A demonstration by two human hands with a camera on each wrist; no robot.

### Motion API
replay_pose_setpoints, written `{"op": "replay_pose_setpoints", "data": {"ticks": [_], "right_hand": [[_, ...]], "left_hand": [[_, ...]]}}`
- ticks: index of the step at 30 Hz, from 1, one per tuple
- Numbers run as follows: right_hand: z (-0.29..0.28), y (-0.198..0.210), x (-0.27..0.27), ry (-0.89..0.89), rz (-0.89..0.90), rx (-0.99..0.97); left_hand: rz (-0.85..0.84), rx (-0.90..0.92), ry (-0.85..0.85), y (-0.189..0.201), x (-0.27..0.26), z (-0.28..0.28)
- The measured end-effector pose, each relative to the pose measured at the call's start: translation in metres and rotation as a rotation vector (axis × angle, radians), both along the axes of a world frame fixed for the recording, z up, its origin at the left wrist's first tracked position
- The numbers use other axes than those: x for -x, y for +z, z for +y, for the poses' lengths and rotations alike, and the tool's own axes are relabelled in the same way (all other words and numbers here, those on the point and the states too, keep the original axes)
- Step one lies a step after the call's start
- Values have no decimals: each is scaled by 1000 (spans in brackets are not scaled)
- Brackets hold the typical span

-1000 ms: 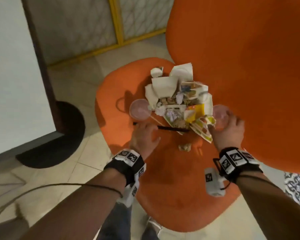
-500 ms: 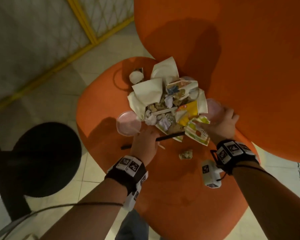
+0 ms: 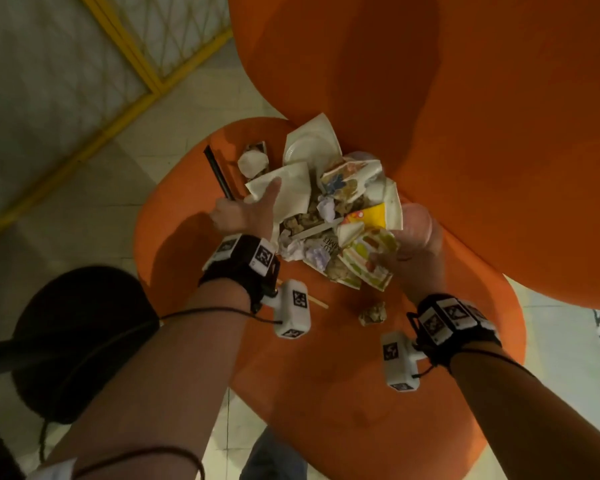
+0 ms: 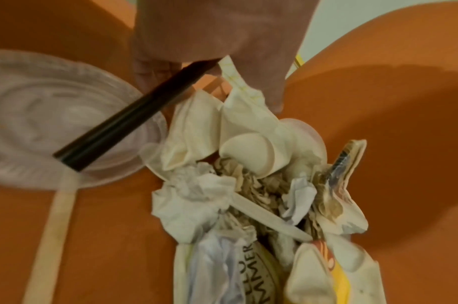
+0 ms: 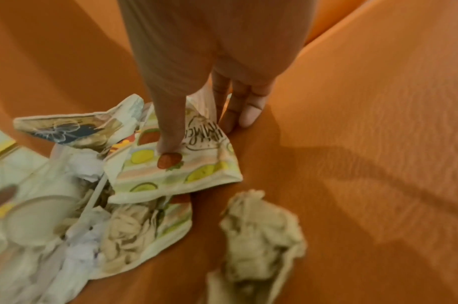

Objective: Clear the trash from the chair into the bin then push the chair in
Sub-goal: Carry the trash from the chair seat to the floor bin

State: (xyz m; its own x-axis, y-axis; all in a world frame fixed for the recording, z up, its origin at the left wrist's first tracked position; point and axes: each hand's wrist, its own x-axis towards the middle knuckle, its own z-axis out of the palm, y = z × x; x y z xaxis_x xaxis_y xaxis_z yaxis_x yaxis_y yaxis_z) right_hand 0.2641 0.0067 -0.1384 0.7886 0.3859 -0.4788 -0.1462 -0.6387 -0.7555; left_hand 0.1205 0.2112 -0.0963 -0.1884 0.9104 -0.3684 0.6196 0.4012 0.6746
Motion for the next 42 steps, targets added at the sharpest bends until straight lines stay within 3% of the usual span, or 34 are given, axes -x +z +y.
{"op": "replay_pose_setpoints", "data": {"ticks": [3, 9, 17, 21, 25, 30, 34, 39, 42], "right_hand": [[3, -10, 4, -19, 40, -74], [15, 2, 12, -141, 226, -142], [14, 5, 17, -238, 269, -114], [0, 11, 24, -313, 314, -157], [-18, 24, 31, -345, 274, -212], [-45, 37, 46, -233, 207, -143], [-62, 41, 70, 134, 101, 21], [-56, 29, 95, 483, -242, 189], [-46, 23, 97, 504, -268, 247]], "left_hand": [[2, 98, -51, 6, -15, -3], [-255, 133, 9, 0, -15, -10], [-439, 34, -54, 21, 23, -13], [-410, 56, -63, 25, 58, -34], [-272, 137, 1, 12, 77, -59], [-163, 160, -40, -7, 76, -74], [14, 166, -132, -12, 74, -74], [-181, 297, 11, -9, 65, -79], [-211, 318, 48, -12, 62, -80]]}}
